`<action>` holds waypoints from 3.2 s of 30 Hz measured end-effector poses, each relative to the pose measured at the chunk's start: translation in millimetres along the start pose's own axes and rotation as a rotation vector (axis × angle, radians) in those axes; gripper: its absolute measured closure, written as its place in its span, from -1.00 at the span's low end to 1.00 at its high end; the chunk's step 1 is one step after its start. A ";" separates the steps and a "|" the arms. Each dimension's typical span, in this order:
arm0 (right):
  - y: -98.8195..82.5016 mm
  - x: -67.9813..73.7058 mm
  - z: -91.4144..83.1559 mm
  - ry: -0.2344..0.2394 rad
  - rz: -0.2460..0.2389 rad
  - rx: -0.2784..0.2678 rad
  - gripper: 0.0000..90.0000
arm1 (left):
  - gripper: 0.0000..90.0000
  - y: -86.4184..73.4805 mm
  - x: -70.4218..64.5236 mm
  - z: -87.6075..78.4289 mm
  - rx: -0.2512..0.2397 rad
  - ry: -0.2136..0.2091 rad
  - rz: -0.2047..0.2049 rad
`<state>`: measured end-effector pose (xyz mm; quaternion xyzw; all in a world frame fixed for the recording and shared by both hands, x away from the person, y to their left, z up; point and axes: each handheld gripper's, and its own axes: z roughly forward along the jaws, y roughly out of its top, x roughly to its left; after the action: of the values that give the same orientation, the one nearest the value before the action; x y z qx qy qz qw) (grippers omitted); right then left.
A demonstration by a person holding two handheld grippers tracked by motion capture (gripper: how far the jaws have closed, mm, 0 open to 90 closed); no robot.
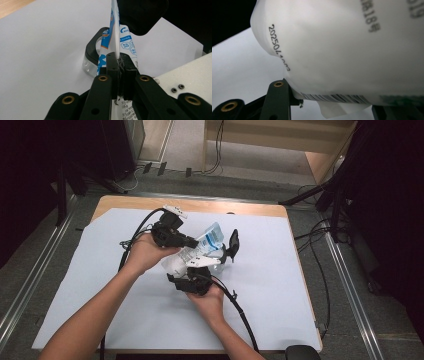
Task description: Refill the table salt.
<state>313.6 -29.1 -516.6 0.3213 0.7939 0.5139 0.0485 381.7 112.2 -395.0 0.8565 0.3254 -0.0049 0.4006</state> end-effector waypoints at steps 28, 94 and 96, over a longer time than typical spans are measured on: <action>8.6 1.7 -2.2 0.043 0.046 -0.017 0.18 | 0.91 4.3 1.5 1.4 -0.008 -0.007 -0.016; 18.2 3.7 -5.8 0.091 0.133 -0.062 0.21 | 0.85 5.2 -3.3 0.2 -0.008 -0.017 -0.007; 18.3 3.9 -5.7 0.093 0.134 -0.063 0.21 | 0.85 5.3 -3.6 0.2 -0.010 -0.016 -0.008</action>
<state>316.7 -26.6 -497.5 0.3478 0.7555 0.5551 -0.0131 381.9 107.6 -390.5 0.8532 0.3255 -0.0115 0.4073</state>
